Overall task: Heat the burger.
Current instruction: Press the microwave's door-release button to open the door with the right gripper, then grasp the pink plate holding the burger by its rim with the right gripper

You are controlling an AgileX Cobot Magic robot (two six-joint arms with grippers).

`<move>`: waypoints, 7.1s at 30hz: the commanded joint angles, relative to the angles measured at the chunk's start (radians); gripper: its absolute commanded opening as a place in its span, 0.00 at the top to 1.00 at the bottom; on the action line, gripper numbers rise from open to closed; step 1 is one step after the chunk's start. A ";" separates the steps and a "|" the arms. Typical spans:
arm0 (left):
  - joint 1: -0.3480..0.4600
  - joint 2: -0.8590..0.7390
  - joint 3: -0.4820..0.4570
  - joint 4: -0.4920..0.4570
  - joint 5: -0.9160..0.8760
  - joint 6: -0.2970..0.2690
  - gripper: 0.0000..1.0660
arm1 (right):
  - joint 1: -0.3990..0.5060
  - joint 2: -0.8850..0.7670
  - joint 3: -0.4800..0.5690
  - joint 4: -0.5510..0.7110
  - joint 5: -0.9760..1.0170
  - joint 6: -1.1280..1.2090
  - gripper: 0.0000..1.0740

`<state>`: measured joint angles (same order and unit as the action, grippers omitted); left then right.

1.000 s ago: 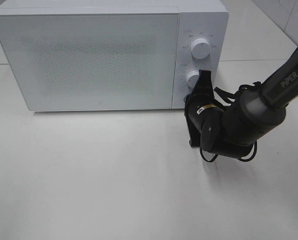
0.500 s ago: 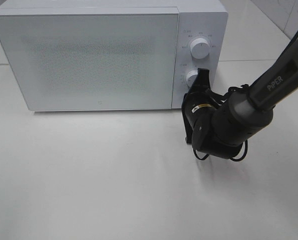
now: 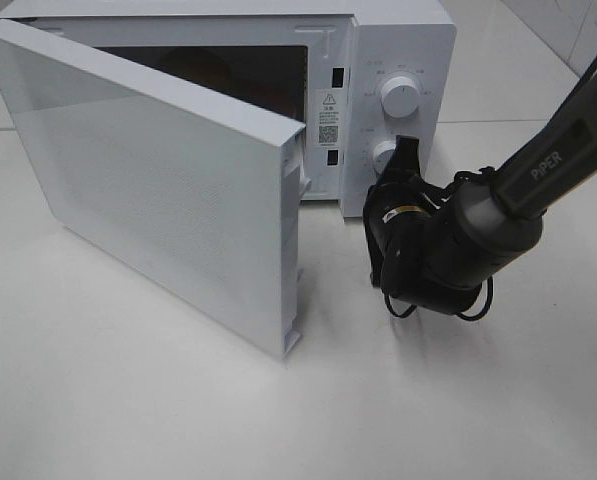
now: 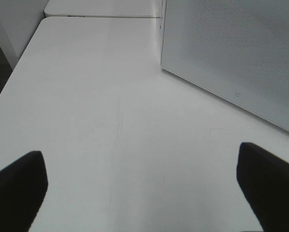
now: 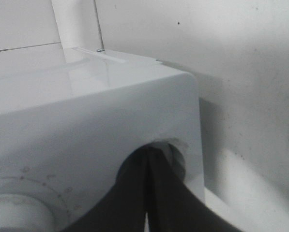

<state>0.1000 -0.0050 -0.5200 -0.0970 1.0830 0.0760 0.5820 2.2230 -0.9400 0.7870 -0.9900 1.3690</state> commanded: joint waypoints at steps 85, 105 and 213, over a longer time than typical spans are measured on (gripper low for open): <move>0.000 -0.007 0.003 -0.001 -0.014 -0.006 0.06 | -0.035 -0.734 0.086 -0.693 1.756 -1.257 0.96; 0.000 -0.007 0.003 -0.001 -0.014 -0.006 0.06 | -0.035 -0.734 -0.046 -0.808 1.921 -2.372 0.92; 0.000 -0.007 0.003 -0.001 -0.014 -0.006 0.06 | 0.119 -0.034 -0.769 -0.940 1.481 -2.544 0.23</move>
<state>0.1000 -0.0050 -0.5200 -0.0970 1.0830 0.0760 0.6950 2.1860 -1.7010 -0.1500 0.4870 -1.1850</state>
